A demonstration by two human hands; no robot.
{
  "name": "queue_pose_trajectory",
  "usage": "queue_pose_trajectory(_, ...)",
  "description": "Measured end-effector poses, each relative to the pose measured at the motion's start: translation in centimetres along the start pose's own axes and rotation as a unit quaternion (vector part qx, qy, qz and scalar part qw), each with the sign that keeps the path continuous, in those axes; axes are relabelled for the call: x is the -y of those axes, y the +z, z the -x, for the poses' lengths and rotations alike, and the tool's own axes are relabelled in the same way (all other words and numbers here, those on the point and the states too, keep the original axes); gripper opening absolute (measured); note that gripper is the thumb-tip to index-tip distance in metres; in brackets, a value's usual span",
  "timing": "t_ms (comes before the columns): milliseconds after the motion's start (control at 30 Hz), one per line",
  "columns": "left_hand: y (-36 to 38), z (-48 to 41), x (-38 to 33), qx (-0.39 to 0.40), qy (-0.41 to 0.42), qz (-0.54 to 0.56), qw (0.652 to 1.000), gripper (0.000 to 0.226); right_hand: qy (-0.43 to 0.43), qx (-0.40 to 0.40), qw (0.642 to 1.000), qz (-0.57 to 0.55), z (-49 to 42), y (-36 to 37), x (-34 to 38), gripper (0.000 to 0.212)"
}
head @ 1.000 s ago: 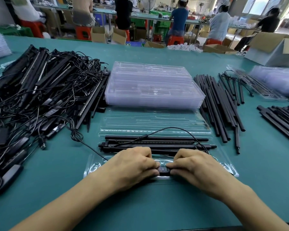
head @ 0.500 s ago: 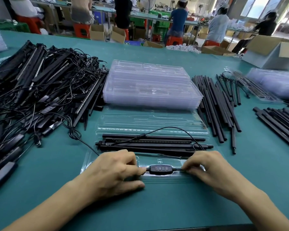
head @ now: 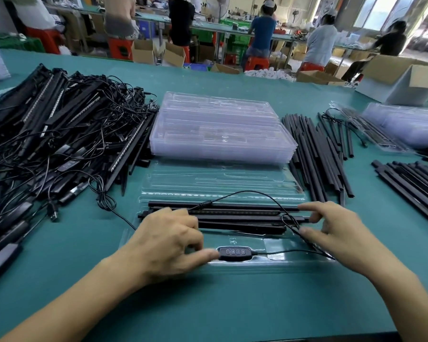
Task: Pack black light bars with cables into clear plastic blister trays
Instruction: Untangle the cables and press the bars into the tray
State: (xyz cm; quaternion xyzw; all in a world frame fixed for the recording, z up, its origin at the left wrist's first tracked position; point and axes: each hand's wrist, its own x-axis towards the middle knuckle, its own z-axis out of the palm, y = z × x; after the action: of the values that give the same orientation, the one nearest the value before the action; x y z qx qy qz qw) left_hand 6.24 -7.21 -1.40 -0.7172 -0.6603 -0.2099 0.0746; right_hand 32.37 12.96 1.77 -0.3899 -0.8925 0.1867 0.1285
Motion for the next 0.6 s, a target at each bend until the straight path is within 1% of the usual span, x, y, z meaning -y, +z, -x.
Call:
queue_pose_trajectory(67, 0.3, -1.8, -0.4, -0.007, -0.039, 0.001, 0.999, 0.046, 0.041, 0.057, 0.996, 0.057, -0.4, 0.2, 0.2, 0.041)
queue_pose_trajectory(133, 0.8, -3.7, -0.7, 0.028, -0.099, 0.009, 0.995, 0.06, 0.07, 0.082, 0.991, 0.074, -0.6, 0.5, 0.7, 0.042)
queue_pose_trajectory(200, 1.8, -5.1, -0.6, 0.095, -0.136, 0.018, 0.986, 0.076, 0.092, 0.083, 0.99, 0.064, -0.7, 0.9, 0.8, 0.038)
queue_pose_trajectory(267, 2.6, -5.9, -0.7, 0.154, -0.141, 0.025, 0.978, 0.086, 0.106, 0.08, 0.99, 0.057, -0.6, 1.2, 0.7, 0.034)
queue_pose_trajectory(333, 3.1, -6.0, -0.9, 0.177, -0.14, 0.008, 0.974, 0.091, 0.107, 0.066, 0.992, 0.004, -0.4, 1.4, 0.4, 0.036)
queue_pose_trajectory(367, 3.1, -6.0, -1.1, 0.177, -0.141, -0.002, 0.974, 0.092, 0.105, 0.05, 0.992, -0.04, -0.3, 1.2, 0.4, 0.044)
queue_pose_trajectory(400, 3.0, -5.9, -1.3, 0.168, -0.141, -0.009, 0.976, 0.09, 0.102, 0.029, 0.991, -0.081, -0.3, 1.0, 0.5, 0.057)
queue_pose_trajectory(433, 2.8, -5.9, -1.6, 0.146, -0.135, -0.013, 0.98, 0.087, 0.1, 0.009, 0.989, -0.107, -0.3, 0.9, 0.4, 0.067)
queue_pose_trajectory(467, 2.6, -5.9, -2.2, 0.116, -0.12, -0.006, 0.986, 0.082, 0.1, -0.005, 0.988, -0.121, -0.5, 0.9, 0.4, 0.071)
queue_pose_trajectory(533, 2.2, -6.0, -3.8, 0.06, -0.055, 0.041, 0.996, 0.068, 0.121, -0.018, 0.98, -0.155, -0.8, 1.3, 0.5, 0.063)
queue_pose_trajectory(600, 2.4, -6.4, -6.1, 0.049, 0.016, 0.058, 0.997, 0.058, 0.16, -0.025, 0.962, -0.218, -1.1, 1.7, 0.5, 0.048)
